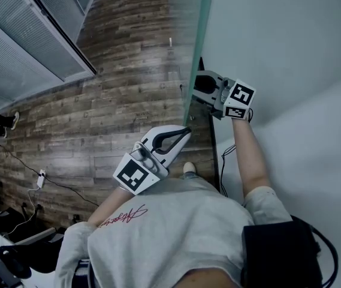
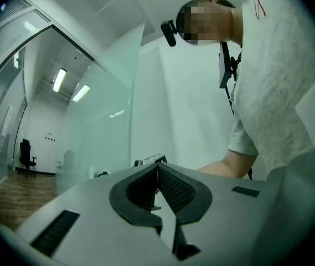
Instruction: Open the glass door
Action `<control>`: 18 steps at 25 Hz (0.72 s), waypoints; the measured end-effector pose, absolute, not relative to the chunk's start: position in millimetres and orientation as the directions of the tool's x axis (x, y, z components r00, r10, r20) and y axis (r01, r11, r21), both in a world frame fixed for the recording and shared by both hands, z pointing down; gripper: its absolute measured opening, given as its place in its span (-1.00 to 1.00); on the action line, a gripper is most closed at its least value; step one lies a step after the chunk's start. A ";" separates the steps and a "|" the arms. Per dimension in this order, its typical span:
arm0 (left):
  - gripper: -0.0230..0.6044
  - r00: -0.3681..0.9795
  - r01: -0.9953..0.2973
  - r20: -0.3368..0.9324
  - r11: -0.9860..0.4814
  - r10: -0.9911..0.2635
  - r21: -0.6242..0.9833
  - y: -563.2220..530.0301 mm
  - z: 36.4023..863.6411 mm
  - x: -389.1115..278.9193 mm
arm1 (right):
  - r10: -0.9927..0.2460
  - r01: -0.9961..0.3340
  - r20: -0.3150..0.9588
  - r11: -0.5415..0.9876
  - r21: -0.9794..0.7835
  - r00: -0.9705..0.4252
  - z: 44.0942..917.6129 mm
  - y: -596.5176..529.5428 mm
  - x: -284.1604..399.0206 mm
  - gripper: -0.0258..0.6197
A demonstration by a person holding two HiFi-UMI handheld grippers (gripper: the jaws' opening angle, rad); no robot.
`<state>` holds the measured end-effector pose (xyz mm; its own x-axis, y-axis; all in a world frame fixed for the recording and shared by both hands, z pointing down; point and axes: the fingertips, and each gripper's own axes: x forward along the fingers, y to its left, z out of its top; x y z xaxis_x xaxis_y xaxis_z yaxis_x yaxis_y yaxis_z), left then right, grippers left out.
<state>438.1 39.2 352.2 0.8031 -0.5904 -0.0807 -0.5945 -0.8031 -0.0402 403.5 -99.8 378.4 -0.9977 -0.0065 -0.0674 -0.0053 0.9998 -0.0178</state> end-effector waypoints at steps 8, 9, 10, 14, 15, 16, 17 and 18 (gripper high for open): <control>-0.87 0.822 -0.567 -0.091 -0.823 -0.562 -0.034 26.4 348.7 468.7 | -0.009 -0.006 -0.079 0.999 -0.037 -0.997 379.6 -109.8 437.0 -0.57; -0.87 0.824 -0.564 -0.091 -0.825 -0.560 -0.029 25.5 348.7 471.8 | -0.009 -0.006 -0.079 0.999 -0.039 -0.997 379.2 -109.8 441.0 -0.57; -0.87 0.826 -0.560 -0.089 -0.828 -0.556 -0.026 24.6 348.7 474.6 | -0.009 -0.006 -0.079 0.999 -0.041 -0.997 378.3 -110.2 444.8 -0.56; -0.87 0.836 -0.546 -0.079 -0.837 -0.544 -0.016 15.3 351.4 483.5 | -0.017 -0.012 -0.101 0.999 -0.051 -0.995 376.3 -116.8 459.0 -0.56; -0.87 0.837 -0.543 -0.081 -0.839 -0.541 -0.014 12.7 352.3 485.8 | -0.022 -0.016 -0.108 0.998 -0.054 -0.994 377.1 -118.4 462.7 -0.56; -0.87 0.840 -0.539 -0.085 -0.842 -0.536 -0.014 10.9 352.8 488.2 | -0.026 -0.020 -0.112 0.998 -0.057 -0.993 378.1 -119.1 466.5 -0.56; -0.87 0.843 -0.534 -0.089 -0.846 -0.531 -0.014 10.1 353.0 490.5 | -0.031 -0.025 -0.113 0.998 -0.060 -0.993 379.0 -119.0 470.0 -0.56; -0.87 0.846 -0.528 -0.091 -0.849 -0.525 -0.014 9.8 353.0 492.8 | -0.036 -0.029 -0.115 0.997 -0.065 -0.993 379.6 -118.6 473.2 -0.56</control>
